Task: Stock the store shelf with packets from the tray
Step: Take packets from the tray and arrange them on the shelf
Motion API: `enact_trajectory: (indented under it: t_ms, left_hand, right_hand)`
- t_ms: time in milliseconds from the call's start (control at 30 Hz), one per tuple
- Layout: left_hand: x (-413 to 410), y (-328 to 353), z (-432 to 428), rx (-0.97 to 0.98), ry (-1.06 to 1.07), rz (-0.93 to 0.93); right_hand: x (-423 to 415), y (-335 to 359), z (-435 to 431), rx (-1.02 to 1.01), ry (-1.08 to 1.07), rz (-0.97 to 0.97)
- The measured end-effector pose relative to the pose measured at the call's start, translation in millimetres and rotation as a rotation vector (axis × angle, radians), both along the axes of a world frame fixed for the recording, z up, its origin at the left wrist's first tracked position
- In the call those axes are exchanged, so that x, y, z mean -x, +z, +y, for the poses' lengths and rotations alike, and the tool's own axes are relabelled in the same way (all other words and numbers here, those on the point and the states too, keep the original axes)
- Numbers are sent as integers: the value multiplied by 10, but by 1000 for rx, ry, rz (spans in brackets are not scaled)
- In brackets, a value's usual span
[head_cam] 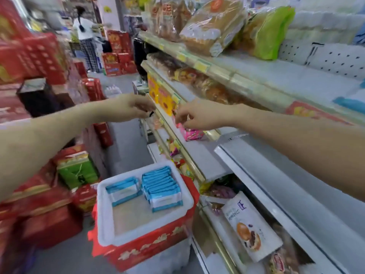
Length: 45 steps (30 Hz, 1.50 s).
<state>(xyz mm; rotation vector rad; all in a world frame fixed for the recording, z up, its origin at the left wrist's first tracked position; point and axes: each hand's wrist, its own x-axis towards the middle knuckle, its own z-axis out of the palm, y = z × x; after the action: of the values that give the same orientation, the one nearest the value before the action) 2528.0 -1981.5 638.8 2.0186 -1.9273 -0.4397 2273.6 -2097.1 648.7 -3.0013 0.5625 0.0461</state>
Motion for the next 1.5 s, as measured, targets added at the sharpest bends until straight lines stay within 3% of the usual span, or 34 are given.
enact_trajectory:
  t_ms: [267,433,800,1267,1500]
  left_hand:
    - [-237,-1764,732,-338,148,48]
    - [-252,-2301,980,-381,180,76]
    - [-426,-2427,938,-366,175,116]
    - [-532,-2590,891,-427,114,158]
    - [-606,-2638,897,-440,114,197]
  right_hand:
    - [-526,-1756,336,-272,109,336]
    - [-599,-2418,434,-342,119,413]
    - [-618,-2701,423,-304,69,395]
    - [-661,-2745,622,-167,201,566]
    - [-751,-2806,529,-131,144,526]
